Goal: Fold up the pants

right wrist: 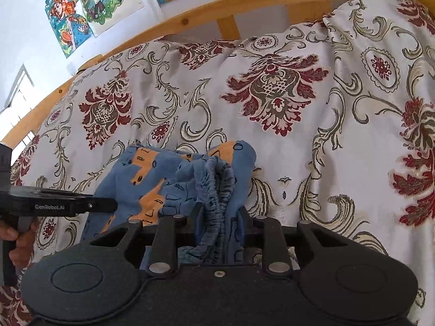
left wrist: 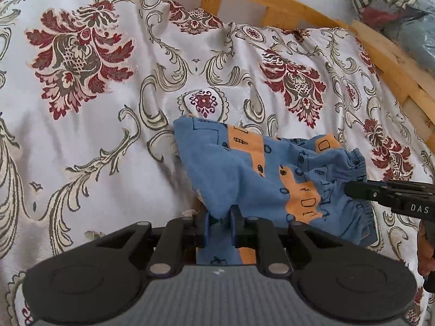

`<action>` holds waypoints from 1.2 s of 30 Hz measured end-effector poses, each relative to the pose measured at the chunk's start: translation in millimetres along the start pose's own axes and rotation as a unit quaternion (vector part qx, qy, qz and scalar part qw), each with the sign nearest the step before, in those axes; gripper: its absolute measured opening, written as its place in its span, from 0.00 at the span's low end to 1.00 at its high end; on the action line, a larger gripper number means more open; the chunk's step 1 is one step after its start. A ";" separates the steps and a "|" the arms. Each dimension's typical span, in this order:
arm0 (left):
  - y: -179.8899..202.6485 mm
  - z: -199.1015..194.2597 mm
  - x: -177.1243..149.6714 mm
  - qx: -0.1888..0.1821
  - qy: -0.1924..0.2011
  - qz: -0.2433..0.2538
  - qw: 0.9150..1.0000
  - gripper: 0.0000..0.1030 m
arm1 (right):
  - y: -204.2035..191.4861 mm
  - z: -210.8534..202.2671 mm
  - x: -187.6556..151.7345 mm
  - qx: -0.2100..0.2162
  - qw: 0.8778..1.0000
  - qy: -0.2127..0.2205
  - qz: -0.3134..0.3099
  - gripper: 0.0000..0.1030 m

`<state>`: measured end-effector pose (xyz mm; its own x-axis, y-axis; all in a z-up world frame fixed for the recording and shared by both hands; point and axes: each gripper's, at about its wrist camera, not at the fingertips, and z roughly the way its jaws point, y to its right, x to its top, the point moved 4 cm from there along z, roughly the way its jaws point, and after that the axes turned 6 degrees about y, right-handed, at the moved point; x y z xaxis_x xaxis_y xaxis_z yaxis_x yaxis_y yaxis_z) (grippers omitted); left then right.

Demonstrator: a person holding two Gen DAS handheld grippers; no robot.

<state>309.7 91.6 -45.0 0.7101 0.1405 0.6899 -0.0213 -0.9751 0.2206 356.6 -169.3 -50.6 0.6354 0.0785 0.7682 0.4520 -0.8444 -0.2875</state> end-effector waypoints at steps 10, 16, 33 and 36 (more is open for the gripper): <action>8.3 -21.7 -0.3 0.016 0.019 -0.001 1.000 0.34 | -17.2 -32.4 -7.5 -0.023 0.998 0.056 -0.007 0.62; 23.5 -53.8 -9.2 0.030 0.061 0.002 0.998 0.73 | -37.0 -69.9 -15.9 -0.049 0.993 0.106 -0.016 0.78; 63.0 -141.9 -80.0 0.118 0.155 0.018 0.981 1.00 | -81.6 -169.7 -79.3 -0.095 0.979 0.176 -0.037 0.99; 65.2 -147.9 -96.2 0.122 0.154 0.017 0.980 1.00 | -87.5 -177.8 -89.5 -0.098 0.978 0.179 -0.041 0.99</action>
<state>135.9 39.8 5.0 0.4645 0.1158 0.8780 0.1536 -0.9869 0.0489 148.9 -196.6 7.5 0.3257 -0.0110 0.9454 0.3405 -0.9314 -0.1282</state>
